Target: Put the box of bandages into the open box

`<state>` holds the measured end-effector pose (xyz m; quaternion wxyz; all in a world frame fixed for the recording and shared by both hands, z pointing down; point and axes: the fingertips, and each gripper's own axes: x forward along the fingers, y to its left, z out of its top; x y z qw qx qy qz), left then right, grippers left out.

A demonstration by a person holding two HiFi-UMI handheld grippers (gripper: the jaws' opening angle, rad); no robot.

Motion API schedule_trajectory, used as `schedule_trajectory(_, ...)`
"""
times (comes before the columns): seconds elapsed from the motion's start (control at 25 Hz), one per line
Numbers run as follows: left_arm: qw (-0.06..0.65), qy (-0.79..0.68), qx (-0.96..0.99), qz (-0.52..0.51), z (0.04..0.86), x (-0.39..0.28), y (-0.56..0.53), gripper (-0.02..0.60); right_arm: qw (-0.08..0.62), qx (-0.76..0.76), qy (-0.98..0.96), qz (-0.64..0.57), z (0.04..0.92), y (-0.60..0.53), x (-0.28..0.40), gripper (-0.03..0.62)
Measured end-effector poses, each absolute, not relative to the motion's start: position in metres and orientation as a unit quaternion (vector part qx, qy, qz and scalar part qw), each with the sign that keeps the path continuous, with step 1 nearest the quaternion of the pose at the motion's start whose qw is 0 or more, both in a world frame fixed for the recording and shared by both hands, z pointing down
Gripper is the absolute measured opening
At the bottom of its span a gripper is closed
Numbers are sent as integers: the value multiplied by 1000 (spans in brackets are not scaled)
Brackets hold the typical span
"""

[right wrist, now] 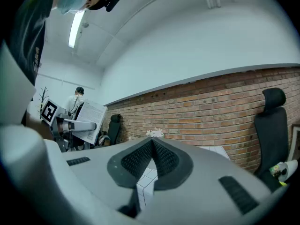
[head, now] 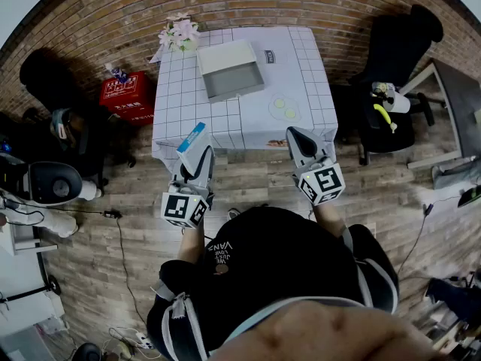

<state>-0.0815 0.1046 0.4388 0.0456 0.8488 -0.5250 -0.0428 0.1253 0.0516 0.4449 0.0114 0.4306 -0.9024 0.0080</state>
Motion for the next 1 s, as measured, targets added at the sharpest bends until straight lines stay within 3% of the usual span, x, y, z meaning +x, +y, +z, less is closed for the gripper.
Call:
schedule_trajectory(0.52,69,-551,830,-50,456,-50,106,84,-17,381,-924,32,453,45,144,-3)
schedule_trajectory(1.0,84,-520,849,-49,466,-60,70,84,4,387,-920,54,468,23,122,-3)
